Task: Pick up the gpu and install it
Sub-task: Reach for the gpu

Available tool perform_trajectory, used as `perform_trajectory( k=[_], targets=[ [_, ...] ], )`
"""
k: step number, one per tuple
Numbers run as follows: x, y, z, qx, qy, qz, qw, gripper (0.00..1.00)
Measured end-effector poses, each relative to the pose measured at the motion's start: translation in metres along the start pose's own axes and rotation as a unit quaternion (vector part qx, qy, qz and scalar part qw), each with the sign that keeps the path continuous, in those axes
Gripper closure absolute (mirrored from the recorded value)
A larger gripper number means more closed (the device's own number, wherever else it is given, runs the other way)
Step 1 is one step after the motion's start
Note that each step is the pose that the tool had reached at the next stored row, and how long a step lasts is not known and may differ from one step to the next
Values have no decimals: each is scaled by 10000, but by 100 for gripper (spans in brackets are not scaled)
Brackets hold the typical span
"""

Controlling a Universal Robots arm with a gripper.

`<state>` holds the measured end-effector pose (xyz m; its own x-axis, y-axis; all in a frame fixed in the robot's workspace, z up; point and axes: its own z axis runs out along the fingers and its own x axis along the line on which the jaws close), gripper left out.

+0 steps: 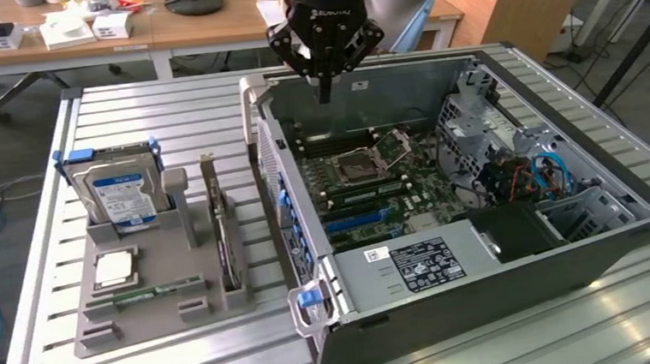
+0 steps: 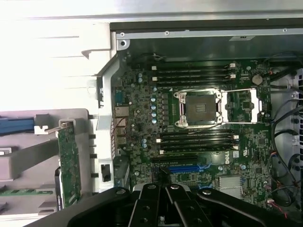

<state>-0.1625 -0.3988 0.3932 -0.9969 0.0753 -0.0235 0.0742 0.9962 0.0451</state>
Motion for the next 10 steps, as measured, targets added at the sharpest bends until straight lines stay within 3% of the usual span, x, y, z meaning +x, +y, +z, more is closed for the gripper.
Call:
perform_trajectory(
  k=[10],
  targets=[
    [245,-18,-6,0,-3,-1,10000,90]
  ],
)
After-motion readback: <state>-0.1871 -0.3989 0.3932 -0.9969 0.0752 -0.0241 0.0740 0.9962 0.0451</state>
